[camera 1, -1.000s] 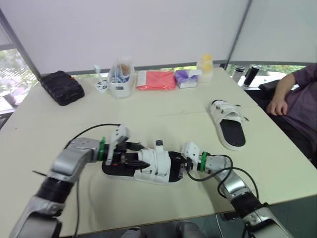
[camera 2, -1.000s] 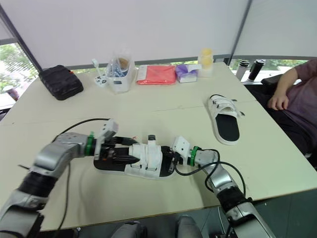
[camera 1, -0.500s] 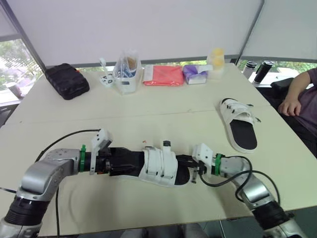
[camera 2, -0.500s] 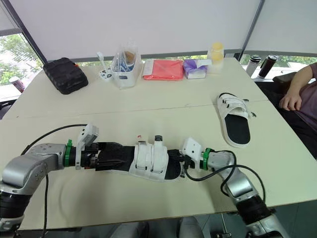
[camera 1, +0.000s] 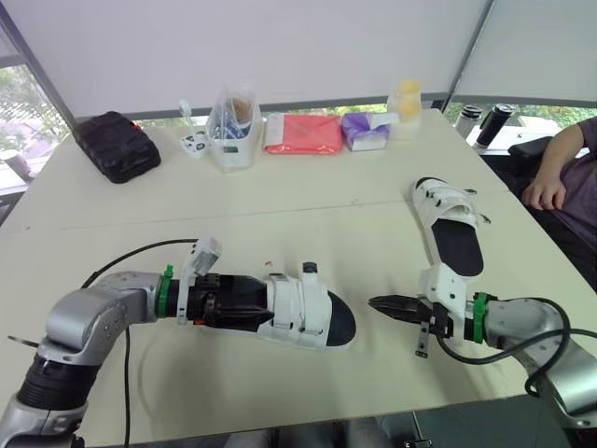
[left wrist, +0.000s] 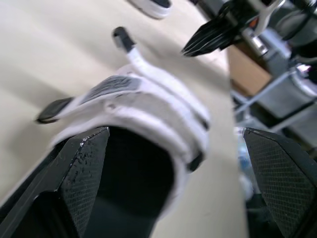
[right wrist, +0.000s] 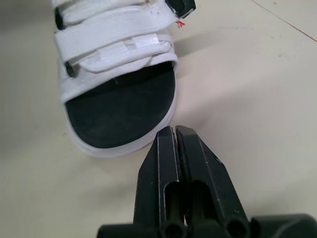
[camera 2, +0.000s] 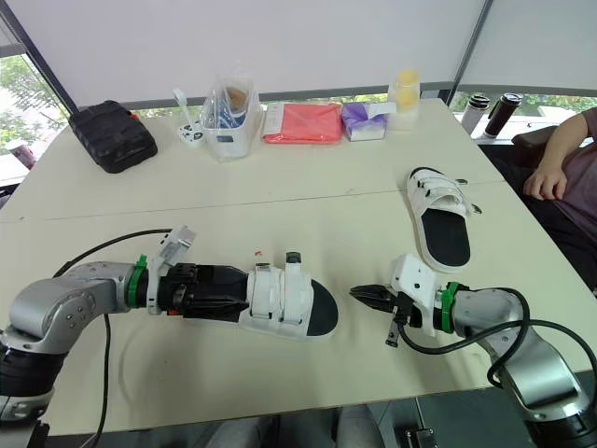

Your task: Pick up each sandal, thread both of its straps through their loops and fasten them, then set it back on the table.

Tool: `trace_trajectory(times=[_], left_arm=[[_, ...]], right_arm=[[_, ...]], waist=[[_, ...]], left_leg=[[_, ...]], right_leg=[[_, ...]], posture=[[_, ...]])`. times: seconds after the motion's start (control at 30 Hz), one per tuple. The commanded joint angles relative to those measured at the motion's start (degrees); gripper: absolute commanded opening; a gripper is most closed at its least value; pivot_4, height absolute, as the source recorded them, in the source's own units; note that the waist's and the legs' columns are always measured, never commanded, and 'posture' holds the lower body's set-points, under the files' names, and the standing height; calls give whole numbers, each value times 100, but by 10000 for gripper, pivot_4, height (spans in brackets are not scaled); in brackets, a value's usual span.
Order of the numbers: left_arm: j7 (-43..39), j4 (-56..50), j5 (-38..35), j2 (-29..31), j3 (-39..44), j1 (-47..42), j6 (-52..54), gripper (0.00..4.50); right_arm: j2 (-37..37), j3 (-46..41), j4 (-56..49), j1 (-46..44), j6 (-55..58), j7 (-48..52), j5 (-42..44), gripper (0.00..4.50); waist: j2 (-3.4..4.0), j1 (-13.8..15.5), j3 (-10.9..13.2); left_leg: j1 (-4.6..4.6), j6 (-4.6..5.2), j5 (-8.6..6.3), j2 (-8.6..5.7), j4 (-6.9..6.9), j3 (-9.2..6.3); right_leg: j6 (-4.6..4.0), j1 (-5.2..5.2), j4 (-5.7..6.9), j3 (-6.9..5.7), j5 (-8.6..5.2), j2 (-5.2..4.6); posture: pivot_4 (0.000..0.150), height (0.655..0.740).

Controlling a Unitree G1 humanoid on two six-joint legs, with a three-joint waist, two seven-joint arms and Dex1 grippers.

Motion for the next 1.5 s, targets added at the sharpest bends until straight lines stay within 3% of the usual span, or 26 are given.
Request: trace_trajectory(times=[0.03,0.37,0.53,0.63,0.87,1.03,1.1,1.23,1.4,1.5], left_arm=[[-198,305,-216,-94,-222,-325,314,44689],[-627,1136,53,-375,-1068,-1092,495,44689],[-333,1879,57,-1062,-1047,-1439,663,44689],[-284,2199,150,-1324,-1017,-1621,570,36419],[-386,2259,371,-1409,-1120,-1678,478,358],[-868,2323,762,-1124,-1087,-1874,-350,90],[-807,2736,674,-1220,-737,-2336,-434,90],[113,3979,561,-1988,65,-3353,-686,90],[3363,5608,529,-3334,1810,-4275,-2128,90],[4509,5730,513,-3799,2405,-4346,-3072,90]], right_arm=[[8,-161,-352,109,17,-204,-5,0],[55,-301,-553,441,-4,-656,-114,0],[152,-167,-565,422,0,-832,-194,0],[154,-170,-476,416,-56,-849,-239,0],[161,-193,-383,356,-62,-877,-250,0],[196,-181,-320,313,-29,-925,-251,0],[208,-168,-243,262,-37,-927,-254,0],[306,5,35,-23,-80,-915,-273,0],[465,192,290,-373,-136,-949,-351,0],[504,220,314,-404,-155,-968,-368,0]], waist=[[0,1,0],[-7,-12,3],[-9,13,2],[-9,4,2],[-8,-1,1],[-8,0,1],[-9,8,2],[-13,31,4],[-15,-7,2],[-17,-39,4]], left_leg=[[-2,1,-1,0,8,1],[-4,11,-6,-14,56,3],[-4,4,-2,-16,65,4],[-3,1,0,-16,74,4],[-1,-7,4,-15,74,5],[0,-10,6,-15,79,6],[0,-15,9,-15,80,8],[-11,-13,9,-19,114,11],[-6,7,-3,-40,141,1],[-9,10,-5,-56,135,16]], right_leg=[[0,1,1,0,1,0],[1,4,43,7,1,-5],[1,2,59,8,1,-4],[1,4,62,9,2,-4],[1,2,69,10,2,-4],[1,3,74,10,3,-4],[-2,2,76,10,5,-2],[1,13,77,1,16,1],[31,30,73,12,33,-18],[33,7,76,32,34,-21]], posture=[[1500,7400],[1500,7400],[1500,7400],[1500,7400],[1500,7400],[1500,7400],[1500,7400],[1500,7400],[1500,7400],[1500,7400]])
